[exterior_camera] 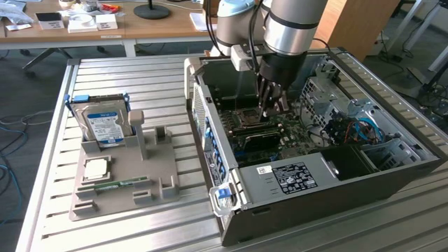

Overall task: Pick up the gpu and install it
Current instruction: 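Press down on the gpu until it lock into place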

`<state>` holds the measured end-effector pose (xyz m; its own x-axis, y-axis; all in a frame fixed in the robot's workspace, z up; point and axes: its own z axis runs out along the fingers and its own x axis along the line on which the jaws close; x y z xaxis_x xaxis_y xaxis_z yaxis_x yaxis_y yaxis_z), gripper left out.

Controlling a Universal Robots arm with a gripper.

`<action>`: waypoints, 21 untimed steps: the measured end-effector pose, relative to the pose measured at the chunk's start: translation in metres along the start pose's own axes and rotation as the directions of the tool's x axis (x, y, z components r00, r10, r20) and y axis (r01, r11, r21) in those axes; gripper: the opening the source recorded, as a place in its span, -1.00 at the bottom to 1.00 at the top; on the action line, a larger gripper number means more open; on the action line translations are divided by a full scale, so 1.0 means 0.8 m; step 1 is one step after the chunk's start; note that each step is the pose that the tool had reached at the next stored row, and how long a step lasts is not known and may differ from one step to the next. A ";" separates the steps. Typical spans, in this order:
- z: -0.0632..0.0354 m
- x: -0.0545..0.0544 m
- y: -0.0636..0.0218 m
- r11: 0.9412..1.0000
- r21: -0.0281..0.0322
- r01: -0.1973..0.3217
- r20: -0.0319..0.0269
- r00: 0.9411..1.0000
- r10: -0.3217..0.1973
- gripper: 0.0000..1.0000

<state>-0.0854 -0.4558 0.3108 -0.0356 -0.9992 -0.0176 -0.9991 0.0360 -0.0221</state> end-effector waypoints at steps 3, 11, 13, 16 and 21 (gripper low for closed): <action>0.006 0.000 0.000 1.000 0.000 0.000 0.000 1.000 0.000 -0.79; 0.020 0.000 0.001 1.000 0.000 0.000 0.000 1.000 0.000 -0.79; 0.020 0.000 0.001 1.000 0.000 0.000 0.000 1.000 0.000 -0.79; 0.020 0.000 0.001 1.000 0.000 0.000 0.000 1.000 0.000 -0.79; 0.021 0.000 0.001 1.000 0.000 0.000 0.000 1.000 0.000 -0.79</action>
<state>-0.0858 -0.4557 0.2943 -0.0358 -0.9992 -0.0176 -0.9991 0.0362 -0.0220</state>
